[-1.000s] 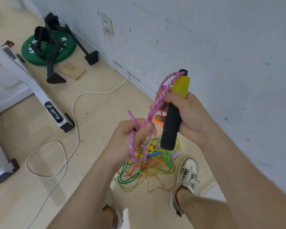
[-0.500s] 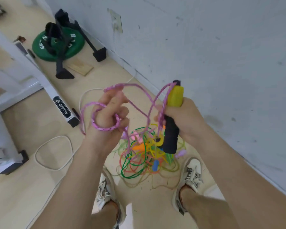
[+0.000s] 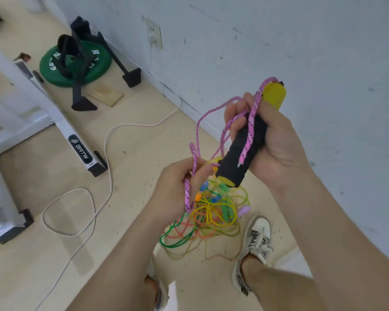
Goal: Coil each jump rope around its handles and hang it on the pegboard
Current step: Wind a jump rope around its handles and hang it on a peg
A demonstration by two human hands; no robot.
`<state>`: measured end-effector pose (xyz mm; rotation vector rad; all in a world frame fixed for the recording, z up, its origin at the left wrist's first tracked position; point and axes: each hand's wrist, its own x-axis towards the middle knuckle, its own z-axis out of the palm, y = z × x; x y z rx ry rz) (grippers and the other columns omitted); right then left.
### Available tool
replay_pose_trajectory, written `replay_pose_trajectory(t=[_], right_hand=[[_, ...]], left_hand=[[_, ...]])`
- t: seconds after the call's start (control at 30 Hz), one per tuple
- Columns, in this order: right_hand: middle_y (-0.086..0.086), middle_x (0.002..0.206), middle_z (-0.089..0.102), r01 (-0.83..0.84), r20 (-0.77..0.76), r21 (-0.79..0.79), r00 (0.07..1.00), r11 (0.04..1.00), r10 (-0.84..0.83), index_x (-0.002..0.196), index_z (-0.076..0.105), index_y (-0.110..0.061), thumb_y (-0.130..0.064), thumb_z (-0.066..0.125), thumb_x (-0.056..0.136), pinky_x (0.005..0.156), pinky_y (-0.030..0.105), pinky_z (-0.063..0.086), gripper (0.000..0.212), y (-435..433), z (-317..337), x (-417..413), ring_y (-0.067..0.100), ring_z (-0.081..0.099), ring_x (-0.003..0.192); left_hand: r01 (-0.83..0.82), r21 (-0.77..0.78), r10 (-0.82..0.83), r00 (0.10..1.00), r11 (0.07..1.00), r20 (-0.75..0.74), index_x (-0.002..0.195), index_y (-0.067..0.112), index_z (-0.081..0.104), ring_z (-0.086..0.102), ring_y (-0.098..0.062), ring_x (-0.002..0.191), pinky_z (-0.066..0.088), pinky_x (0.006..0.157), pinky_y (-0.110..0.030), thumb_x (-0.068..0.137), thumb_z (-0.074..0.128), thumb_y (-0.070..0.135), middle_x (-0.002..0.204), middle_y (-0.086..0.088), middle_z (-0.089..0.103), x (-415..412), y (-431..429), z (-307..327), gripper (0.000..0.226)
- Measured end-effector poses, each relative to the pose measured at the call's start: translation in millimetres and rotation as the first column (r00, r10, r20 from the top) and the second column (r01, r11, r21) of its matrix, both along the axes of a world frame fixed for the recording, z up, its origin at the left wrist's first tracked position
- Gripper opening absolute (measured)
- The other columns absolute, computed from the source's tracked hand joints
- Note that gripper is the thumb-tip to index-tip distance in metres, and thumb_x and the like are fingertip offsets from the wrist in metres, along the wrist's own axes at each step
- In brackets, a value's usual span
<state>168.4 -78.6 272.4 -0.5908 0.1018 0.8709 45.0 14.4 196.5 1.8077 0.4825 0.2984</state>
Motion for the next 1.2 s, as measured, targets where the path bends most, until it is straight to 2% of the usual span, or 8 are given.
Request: replay_pose_trajectory(t=[0.27,0.43,0.57,0.77,0.9,1.03,1.1,1.2], right_hand=[[0.006,0.064,0.065,0.246,0.086,-0.225,0.969,0.943,-0.232,0.076,0.055,-0.007,0.0,0.05,0.094,0.067,0.023,0.055,0.021,-12.9,-42.4,30.7,0.016,0.069,0.065],[0.018,0.086,0.063,0.182,0.128,-0.217,0.979,0.959,-0.157,0.075,0.052,-0.006,0.002,0.051,0.093,0.079,0.032,0.058,0.019,-13.5,-50.8,30.4,0.022,0.073,0.077],[0.025,0.108,0.057,0.046,0.107,-0.249,0.994,0.967,-0.02,0.071,0.051,-0.009,0.0,0.051,0.093,0.108,0.05,0.042,0.023,-8.5,-48.3,18.8,0.021,0.073,0.078],[0.005,0.06,0.064,0.001,0.073,-0.258,0.997,0.966,0.018,0.075,0.051,-0.007,-0.001,0.046,0.095,0.072,0.024,0.058,0.022,-9.5,-33.7,11.2,0.018,0.073,0.07],[0.007,0.059,0.063,-0.088,0.038,-0.209,0.994,0.974,0.098,0.078,0.053,-0.005,-0.005,0.047,0.093,0.054,0.019,0.055,0.017,-6.7,-28.5,0.2,0.015,0.071,0.064],[0.006,0.067,0.065,-0.094,-0.061,-0.142,0.994,0.985,0.086,0.078,0.056,-0.008,-0.008,0.057,0.086,0.064,0.027,0.06,0.008,-2.7,-26.1,1.3,0.022,0.072,0.07],[0.01,0.076,0.066,-0.142,0.098,-0.5,0.971,0.855,0.218,0.079,0.057,-0.011,-0.011,0.062,0.089,0.066,0.033,0.057,0.011,-6.5,-40.9,12.5,0.025,0.07,0.066],[0.014,0.081,0.066,0.248,0.267,-0.957,0.555,0.15,0.788,0.082,0.057,-0.011,-0.021,0.068,0.082,0.06,0.033,0.051,0.015,-20.4,-68.3,28.9,0.031,0.065,0.069]], left_hand=[[-0.161,0.54,0.161,0.986,0.826,0.048,0.1,0.03,0.075,0.056,-0.021,0.102,0.045,0.085,-0.029,0.087,0.061,0.039,0.113,0.003,0.058,-5.4,28.4,-10.3,0.021],[0.177,0.151,-0.148,0.971,0.973,-0.186,0.083,0.026,0.079,0.059,0.008,0.072,0.04,0.066,-0.008,0.067,0.064,0.02,0.09,0.012,0.065,-12.7,36.4,0.1,0.023],[0.69,0.16,-0.358,0.542,0.706,-0.76,0.099,0.02,0.072,0.065,-0.015,0.096,0.047,0.08,-0.021,0.084,0.057,0.011,0.1,-0.001,0.071,-20.1,37.5,-13.3,0.022],[-0.26,0.117,0.279,0.938,0.959,-0.207,0.103,0.03,0.068,0.057,-0.008,0.086,0.041,0.073,-0.018,0.074,0.053,0.006,0.101,0.007,0.064,-1.8,32.4,-3.4,0.041],[0.033,0.027,-0.026,0.978,0.999,-0.209,0.12,0.037,0.056,0.048,0.022,0.096,0.032,0.08,0.003,0.076,0.07,0.024,0.116,0.025,0.054,-0.8,15.1,0.6,0.048],[0.104,-0.069,-0.111,0.988,0.992,-0.109,0.084,0.026,0.061,0.054,-0.011,0.069,0.042,0.068,-0.028,0.085,0.061,0.031,0.072,0.013,0.06,2.9,3.5,-4.7,0.005],[-0.065,-0.395,0.044,0.997,0.917,-0.063,0.075,0.02,0.058,0.054,-0.022,0.057,0.041,0.059,-0.034,0.091,0.057,0.026,0.057,0.0,0.057,3.1,7.7,5.9,0.017],[-0.239,-0.856,0.313,0.945,0.459,-0.095,0.072,0.017,0.051,0.038,-0.014,0.038,0.037,0.043,-0.02,0.087,0.054,0.024,0.048,0.001,0.037,3.4,21.3,16.8,0.017]])
